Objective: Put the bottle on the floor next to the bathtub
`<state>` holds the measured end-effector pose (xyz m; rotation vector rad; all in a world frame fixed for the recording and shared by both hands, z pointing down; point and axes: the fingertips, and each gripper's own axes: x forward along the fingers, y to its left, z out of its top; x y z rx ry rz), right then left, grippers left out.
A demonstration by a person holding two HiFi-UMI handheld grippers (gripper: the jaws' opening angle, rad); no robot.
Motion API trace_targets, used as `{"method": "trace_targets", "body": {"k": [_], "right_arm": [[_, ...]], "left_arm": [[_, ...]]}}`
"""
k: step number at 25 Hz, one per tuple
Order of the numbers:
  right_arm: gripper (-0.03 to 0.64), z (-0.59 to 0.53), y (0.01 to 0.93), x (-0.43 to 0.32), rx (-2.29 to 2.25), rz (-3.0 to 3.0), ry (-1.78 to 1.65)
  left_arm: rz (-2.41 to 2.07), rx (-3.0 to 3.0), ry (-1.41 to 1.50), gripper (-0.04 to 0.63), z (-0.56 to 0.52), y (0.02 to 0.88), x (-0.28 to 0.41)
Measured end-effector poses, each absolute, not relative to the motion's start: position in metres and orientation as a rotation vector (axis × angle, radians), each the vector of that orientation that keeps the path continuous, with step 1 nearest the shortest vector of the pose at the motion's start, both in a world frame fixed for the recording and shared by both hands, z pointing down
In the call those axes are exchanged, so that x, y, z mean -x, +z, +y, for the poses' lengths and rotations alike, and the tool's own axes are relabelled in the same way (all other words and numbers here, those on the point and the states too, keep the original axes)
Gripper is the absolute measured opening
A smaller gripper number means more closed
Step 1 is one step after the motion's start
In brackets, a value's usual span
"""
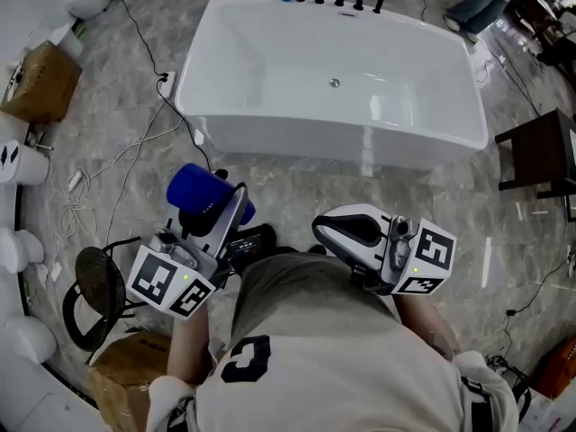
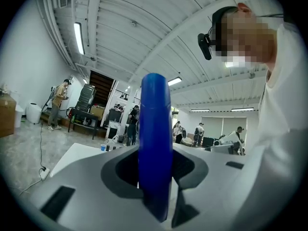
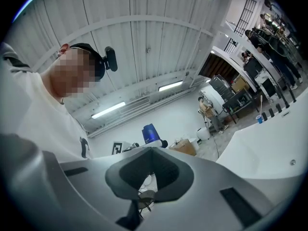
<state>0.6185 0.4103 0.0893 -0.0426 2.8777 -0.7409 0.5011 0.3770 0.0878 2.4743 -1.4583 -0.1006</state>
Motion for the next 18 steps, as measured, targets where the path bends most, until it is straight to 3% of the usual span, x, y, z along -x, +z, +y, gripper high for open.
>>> {"method": "trace_targets", "body": {"k": [18], "right_arm": [[0.028, 0.397, 0.098, -0.602, 0.027, 2.879, -0.829]], "left_arm": [[-1.468, -2.456, -0.074, 0.187, 0.372, 0.091, -0.499]]}}
